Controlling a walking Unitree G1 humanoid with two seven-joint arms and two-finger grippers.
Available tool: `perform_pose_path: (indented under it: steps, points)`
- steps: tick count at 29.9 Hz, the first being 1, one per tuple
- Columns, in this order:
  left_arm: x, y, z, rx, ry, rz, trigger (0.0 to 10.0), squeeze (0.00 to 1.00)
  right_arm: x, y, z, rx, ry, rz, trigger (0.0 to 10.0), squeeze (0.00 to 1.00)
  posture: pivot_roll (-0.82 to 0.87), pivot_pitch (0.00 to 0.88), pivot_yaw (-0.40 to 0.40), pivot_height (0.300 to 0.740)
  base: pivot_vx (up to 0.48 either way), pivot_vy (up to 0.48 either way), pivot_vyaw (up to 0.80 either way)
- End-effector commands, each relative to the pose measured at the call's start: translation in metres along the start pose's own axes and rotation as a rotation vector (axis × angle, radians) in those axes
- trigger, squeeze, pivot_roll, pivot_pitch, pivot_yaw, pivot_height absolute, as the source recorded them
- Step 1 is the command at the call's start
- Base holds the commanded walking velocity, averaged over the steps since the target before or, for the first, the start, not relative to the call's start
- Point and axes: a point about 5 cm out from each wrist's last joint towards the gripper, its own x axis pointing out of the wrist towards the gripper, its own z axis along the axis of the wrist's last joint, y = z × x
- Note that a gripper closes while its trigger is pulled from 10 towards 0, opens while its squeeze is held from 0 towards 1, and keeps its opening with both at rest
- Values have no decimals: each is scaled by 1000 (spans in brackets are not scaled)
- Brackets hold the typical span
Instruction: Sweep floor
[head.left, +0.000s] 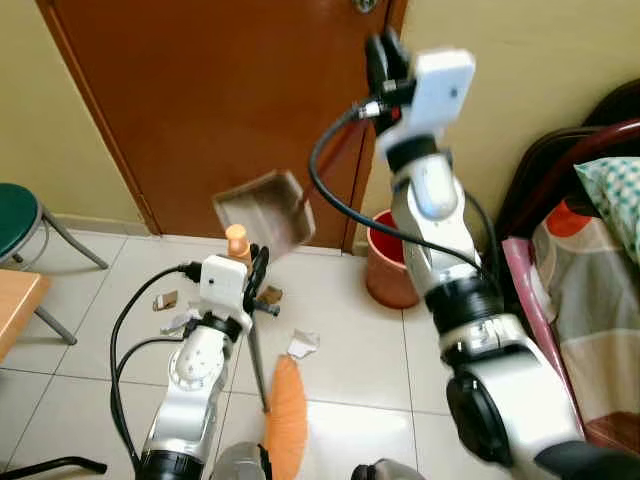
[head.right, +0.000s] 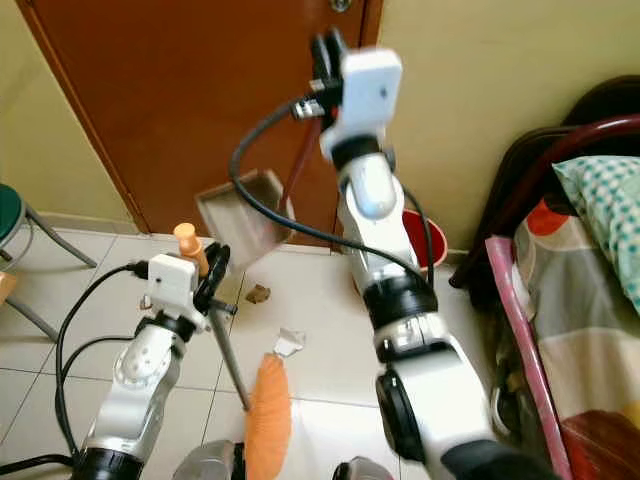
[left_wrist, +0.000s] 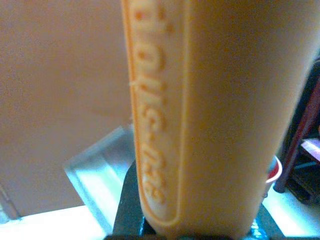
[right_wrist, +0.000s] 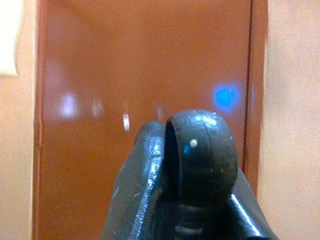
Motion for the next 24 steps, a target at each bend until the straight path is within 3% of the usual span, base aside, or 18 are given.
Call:
perform_pose_path:
  steps: [1, 4, 8, 9, 13, 14, 15, 20, 24]
  points:
    - [-2, -3, 0, 11, 1, -3, 10000, 0, -5, -13, -2, 18, 23, -51, 10000, 0, 53, 8, -47, 740, 0, 0, 0]
    - [-5, 2, -3, -10, 16, 40, 10000, 0, -27, -27, -22, 81, 136, -136, 10000, 0, 54, 14, -42, 740, 0, 0, 0]
    - [0, 5, 0, -11, 7, 49, 10000, 0, -46, -38, -38, 102, 218, -211, 10000, 0, 53, 11, -39, 740, 0, 0, 0]
    - [2, 3, 1, -9, 6, 32, 10000, 0, -55, -44, -43, 45, 243, -234, 10000, 0, 54, 10, -38, 740, 0, 0, 0]
    - [3, -4, 2, -2, 5, 0, 10000, 0, -76, -61, -56, -34, 345, -301, 10000, 0, 50, 8, -31, 740, 0, 0, 0]
    - [2, -5, 1, -4, 7, -4, 10000, 0, -90, -72, -63, -50, 405, -362, 10000, 0, 47, 8, -24, 740, 0, 0, 0]
    - [2, -5, 1, -4, 7, -4, 10000, 0, -90, -72, -63, -50, 405, -362, 10000, 0, 47, 8, -24, 740, 0, 0, 0]
    - [-3, -7, -3, 0, 34, -8, 10000, 0, -126, -92, -75, -125, 505, -465, 10000, 0, 48, 9, -20, 740, 0, 0, 0]
    - [-5, -6, -5, 5, 42, -10, 10000, 0, -141, -97, -80, -149, 545, -487, 10000, 0, 47, 10, -18, 740, 0, 0, 0]
